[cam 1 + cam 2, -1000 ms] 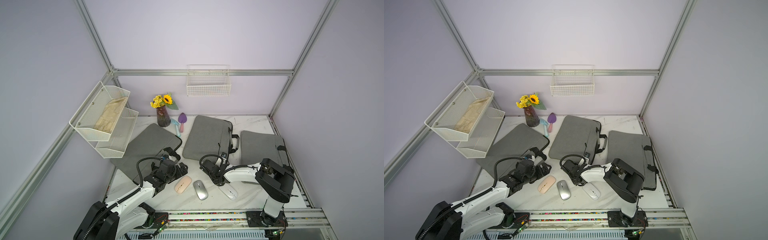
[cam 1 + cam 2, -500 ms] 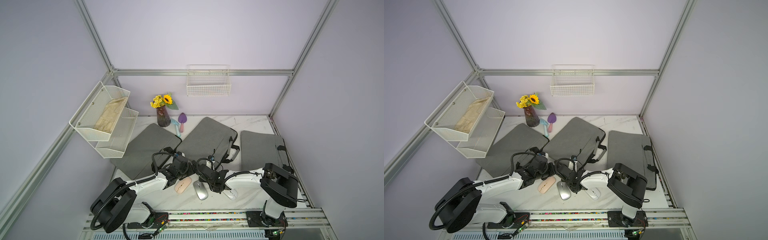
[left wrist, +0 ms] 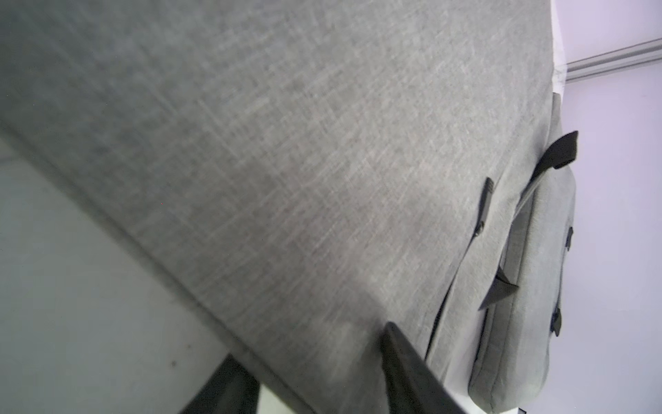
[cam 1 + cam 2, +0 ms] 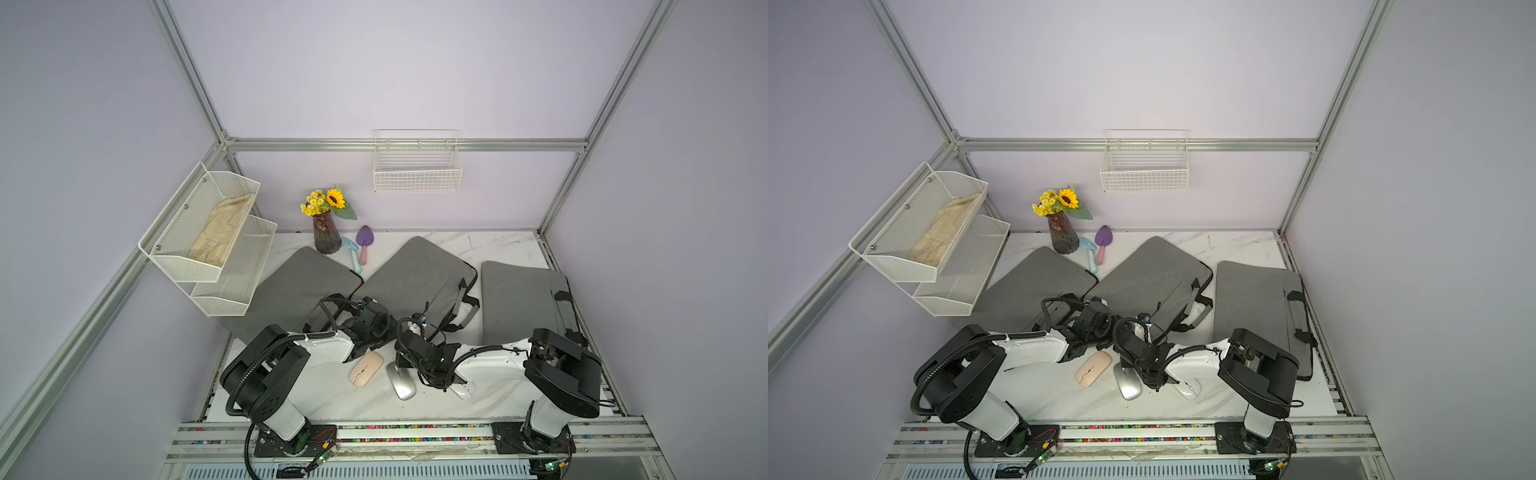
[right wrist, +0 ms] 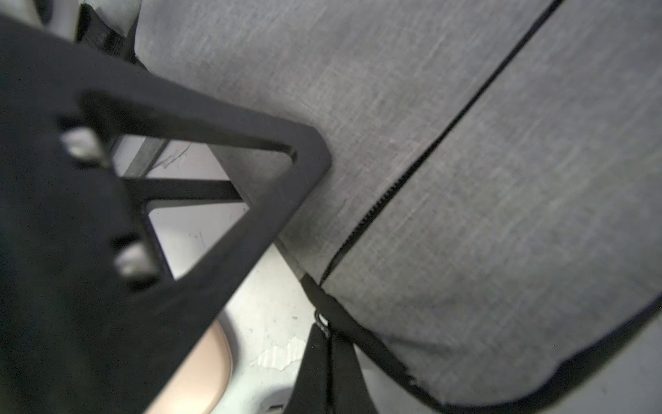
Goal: Put the mouse into the laptop bag
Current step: Unzip the zipper on the zippered laptop bag.
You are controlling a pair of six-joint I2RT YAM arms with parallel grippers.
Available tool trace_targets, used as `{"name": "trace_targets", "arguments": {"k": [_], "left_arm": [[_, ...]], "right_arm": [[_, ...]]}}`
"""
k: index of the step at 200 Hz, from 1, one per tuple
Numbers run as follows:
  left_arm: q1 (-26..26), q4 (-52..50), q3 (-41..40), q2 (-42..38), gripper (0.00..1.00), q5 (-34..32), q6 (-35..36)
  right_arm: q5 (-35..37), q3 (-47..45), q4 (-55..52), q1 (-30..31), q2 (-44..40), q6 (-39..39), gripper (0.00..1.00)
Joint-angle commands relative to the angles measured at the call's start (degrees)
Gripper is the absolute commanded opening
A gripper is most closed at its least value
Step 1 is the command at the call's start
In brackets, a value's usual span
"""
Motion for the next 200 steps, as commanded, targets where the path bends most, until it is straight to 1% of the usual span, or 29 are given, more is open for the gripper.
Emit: {"name": "trace_targets", "arguments": {"k": [1,11,19,37,63,104,128,158,182,190,195,200], "left_arm": [[-0.1,-3.6,6.1,-0.5,0.33,-3.3,1.5],[0.2,-5.8,6.9,-1.0,0.26,-4.6,1.9],[0.8,-7.0,7.3,-1.1,0.23,-5.0,2.5],[3.3,-7.8,8.2,-1.2,0.16,-3.4,4.5],[7.2,-8.0,10.4,-0.6,0.10,1.7,8.8],[9.8,-10.6,15.8,1.4,0.04,2.9,12.4],[10.5,-11.8,19.9,3.4,0.04,4.1,14.7],[11.2,-14.8,26.5,8.1,0.04,4.1,16.7],[13.3,-15.2,30.6,11.8,0.05,6.8,16.7],[13.8,-15.6,31.7,12.6,0.09,7.9,16.9],[14.1,-15.7,32.1,13.0,0.13,8.4,17.0],[14.1,-16.0,32.3,13.0,0.22,8.5,17.1]], "right_arm": [[-0.1,0.0,1.5,0.8,-2.2,0.4,0.00],[0.2,0.0,-0.1,0.8,-2.3,1.0,0.00],[0.5,-0.2,-1.2,0.7,-2.3,1.5,0.00],[1.2,-1.0,-3.6,0.8,-2.6,2.8,0.00],[2.0,-3.5,-4.1,0.7,-3.7,3.7,0.00],[1.6,-4.0,-4.2,2.6,-5.1,2.8,0.00],[1.5,-3.4,-4.0,3.4,-4.5,2.1,0.00],[1.7,-1.4,-3.2,5.1,-2.6,0.6,0.00],[2.0,0.7,-2.8,5.5,-0.7,-0.2,0.00],[2.0,1.4,-2.7,5.4,0.3,-0.3,0.00],[2.1,2.0,-2.7,5.4,1.1,-0.5,0.00],[2.2,2.7,-2.8,5.4,1.9,-0.8,0.00]]}}
